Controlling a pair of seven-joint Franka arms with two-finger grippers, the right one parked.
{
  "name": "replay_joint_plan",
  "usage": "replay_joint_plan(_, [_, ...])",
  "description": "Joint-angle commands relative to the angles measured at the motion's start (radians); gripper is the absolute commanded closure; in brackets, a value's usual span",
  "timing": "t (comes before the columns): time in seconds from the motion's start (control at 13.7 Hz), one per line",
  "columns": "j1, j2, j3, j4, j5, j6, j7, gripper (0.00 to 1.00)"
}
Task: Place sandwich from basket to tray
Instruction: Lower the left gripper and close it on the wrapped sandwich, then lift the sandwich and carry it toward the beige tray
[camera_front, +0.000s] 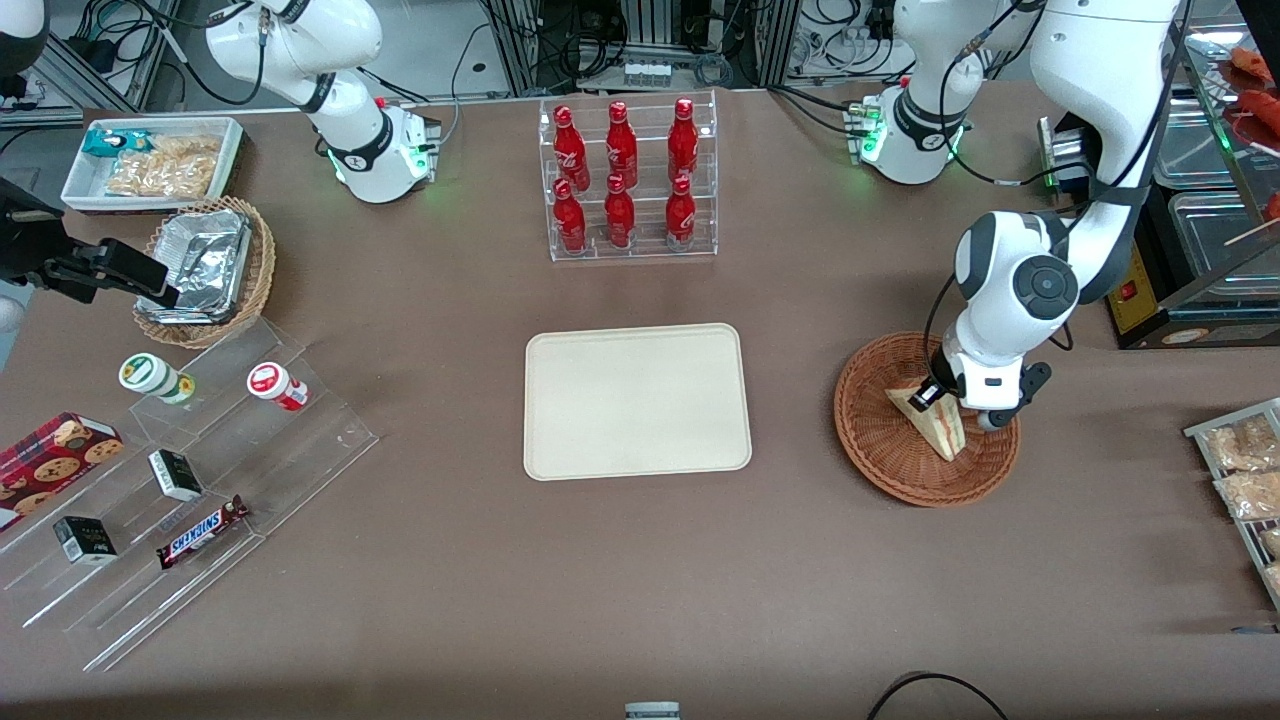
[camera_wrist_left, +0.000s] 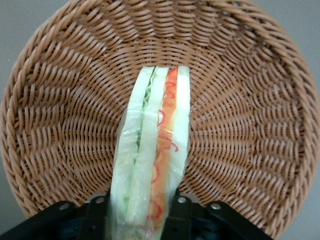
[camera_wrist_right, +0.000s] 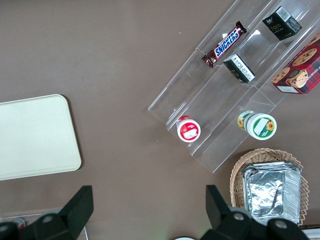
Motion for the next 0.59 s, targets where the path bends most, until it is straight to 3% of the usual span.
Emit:
replay_joint_plan(0.0, [-0.007, -0.062, 0.003, 0.030, 0.013, -0.112, 0.062, 0.94])
replay_joint_plan(0.29, [-0.054, -0.050, -0.009, 0.217, 0.013, -0.419, 0.159, 0.94])
replay_joint_plan(0.51, [-0.148, -0.005, -0.011, 0.277, 0.018, -0.433, 0.166, 0.94])
